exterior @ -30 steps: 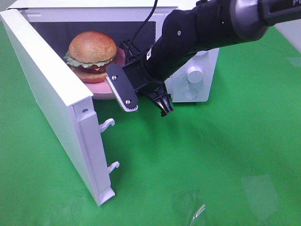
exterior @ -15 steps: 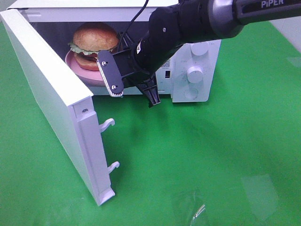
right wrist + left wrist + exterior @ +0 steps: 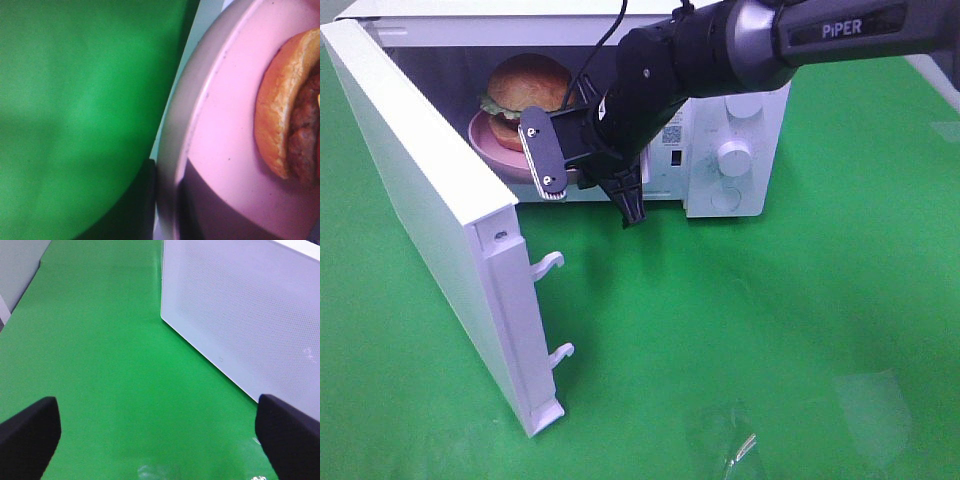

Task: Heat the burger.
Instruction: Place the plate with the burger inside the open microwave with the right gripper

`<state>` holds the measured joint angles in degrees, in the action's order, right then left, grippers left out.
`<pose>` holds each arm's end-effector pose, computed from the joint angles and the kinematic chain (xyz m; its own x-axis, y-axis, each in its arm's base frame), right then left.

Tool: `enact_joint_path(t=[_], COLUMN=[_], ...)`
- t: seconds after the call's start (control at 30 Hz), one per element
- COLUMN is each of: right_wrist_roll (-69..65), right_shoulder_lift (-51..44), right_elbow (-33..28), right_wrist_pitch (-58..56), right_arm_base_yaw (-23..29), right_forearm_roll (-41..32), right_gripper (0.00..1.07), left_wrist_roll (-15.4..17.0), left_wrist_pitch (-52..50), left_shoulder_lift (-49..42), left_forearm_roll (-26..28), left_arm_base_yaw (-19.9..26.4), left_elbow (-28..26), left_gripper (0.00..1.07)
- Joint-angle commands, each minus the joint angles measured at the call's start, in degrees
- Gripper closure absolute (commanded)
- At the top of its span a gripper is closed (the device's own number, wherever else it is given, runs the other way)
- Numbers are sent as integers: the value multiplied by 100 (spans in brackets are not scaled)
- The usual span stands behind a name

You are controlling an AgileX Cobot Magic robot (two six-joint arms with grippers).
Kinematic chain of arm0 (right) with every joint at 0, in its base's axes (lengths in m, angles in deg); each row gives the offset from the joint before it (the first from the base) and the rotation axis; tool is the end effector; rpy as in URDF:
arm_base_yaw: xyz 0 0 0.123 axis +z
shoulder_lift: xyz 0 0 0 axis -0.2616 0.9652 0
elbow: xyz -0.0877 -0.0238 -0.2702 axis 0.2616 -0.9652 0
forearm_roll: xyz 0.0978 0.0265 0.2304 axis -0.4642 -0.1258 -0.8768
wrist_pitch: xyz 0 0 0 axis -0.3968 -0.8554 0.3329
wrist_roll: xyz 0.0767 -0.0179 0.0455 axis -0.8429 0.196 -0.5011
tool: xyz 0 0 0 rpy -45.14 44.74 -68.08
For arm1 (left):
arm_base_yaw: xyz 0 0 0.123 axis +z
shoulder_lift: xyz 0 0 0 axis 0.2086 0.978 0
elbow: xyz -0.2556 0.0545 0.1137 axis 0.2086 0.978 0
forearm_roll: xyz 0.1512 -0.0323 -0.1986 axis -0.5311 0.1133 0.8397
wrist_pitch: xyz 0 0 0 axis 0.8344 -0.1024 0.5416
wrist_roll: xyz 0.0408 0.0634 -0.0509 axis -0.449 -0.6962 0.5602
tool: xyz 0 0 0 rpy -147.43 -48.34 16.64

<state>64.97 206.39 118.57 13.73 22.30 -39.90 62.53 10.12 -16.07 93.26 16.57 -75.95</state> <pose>0.3944 0.2992 0.1634 0.4996 -0.8628 -0.0771 -0.6810 -0.3361 -0.6506 -0.0075 -0.0111 0.2818 -0.4362 -0.0302 -0.8993 0.0258 0.9986 -0.0460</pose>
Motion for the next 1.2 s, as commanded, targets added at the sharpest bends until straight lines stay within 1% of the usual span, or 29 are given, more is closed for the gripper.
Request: enact_joint_path(t=[0.03, 0.23, 0.47, 0.67, 0.8, 1.2], right_wrist_roll=[-183, -286, -481, -498, -785, -670], right_shoulder_lift=[52, 149, 149, 149, 149, 149], right_elbow=[286, 424, 424, 424, 424, 424], right_wrist_pitch=[361, 327, 235, 218, 201, 201], right_arm_base_yaw=[-17, -17, -138, -155, -212, -229], right_forearm_roll=[34, 57, 275, 315, 510, 504], right_gripper=[107, 106, 106, 106, 105, 103], left_wrist_roll=[23, 23, 23, 23, 23, 23], left_wrist_pitch=[-6, -6, -6, -6, -6, -6], left_shoulder_lift=[-92, -92, -92, -92, -92, -92], left_forearm_roll=[-17, -17, -17, -17, -17, -17], left_arm_base_yaw=[6, 6, 6, 6, 6, 6], left_elbow=[6, 6, 6, 6, 6, 6], left_gripper=[9, 9, 9, 9, 9, 9])
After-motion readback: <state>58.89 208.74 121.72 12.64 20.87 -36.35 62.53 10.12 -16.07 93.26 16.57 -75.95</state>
